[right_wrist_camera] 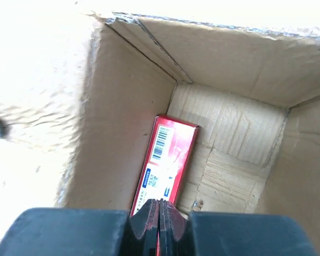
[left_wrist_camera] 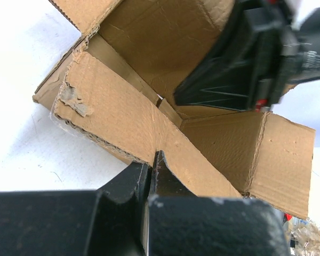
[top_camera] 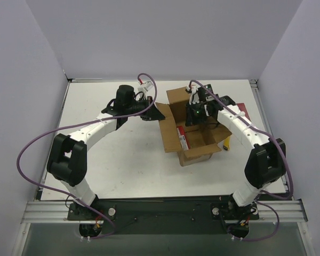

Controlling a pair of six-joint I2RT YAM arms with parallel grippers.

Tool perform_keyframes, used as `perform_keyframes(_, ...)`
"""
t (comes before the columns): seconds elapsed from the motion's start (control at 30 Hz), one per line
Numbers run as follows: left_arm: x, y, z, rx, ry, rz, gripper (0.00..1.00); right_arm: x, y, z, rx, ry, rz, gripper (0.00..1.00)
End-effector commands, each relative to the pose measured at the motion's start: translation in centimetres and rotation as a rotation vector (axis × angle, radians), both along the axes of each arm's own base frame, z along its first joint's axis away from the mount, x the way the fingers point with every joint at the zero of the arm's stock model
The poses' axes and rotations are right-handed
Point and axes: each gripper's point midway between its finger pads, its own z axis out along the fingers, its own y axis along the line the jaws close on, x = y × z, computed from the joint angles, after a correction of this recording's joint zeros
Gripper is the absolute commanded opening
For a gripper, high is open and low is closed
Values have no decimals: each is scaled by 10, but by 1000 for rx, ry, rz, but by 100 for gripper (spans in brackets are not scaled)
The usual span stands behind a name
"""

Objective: Unpack the express box

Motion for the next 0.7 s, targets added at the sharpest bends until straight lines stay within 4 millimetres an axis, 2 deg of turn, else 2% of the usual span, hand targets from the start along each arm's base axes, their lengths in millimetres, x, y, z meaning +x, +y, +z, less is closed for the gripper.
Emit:
perform_keyframes(0.0, 3, 0, 3, 26, -44, -24, 0, -18, -10, -17, -90, 42, -15, 20)
perform_keyframes(0.07, 4, 0, 4, 25, -44, -18, 0, -21, -8, -29, -91, 88, -41, 43)
perform_keyframes(0.1, 5, 0, 5, 22, -45, -19, 0, -24, -3, -32, -78, 105, -25, 79)
perform_keyframes(0.13, 5, 0, 7, 21, -47, -19, 0, -26, 0, -35, -79, 115, -11, 99)
perform_keyframes(0.2, 5, 0, 6, 22, -43, -20, 0, -25, 3, -47, -99, 139, 5, 100)
perform_keyframes(0.3, 3, 0, 5, 25, -35, -18, 0, -26, 2, -63, -123, 179, -6, 92)
perform_keyframes(0.53, 4, -1, 1, 28, -23, -17, 0, -53, 17, -105, -103, 281, 105, 82)
perform_keyframes(0.63, 5, -3, 2, 26, -23, -19, 0, -60, 24, -118, -93, 316, 139, 67)
perform_keyframes(0.67, 5, -4, 0, 26, -19, -20, 0, -62, 27, -123, -81, 333, 150, 58)
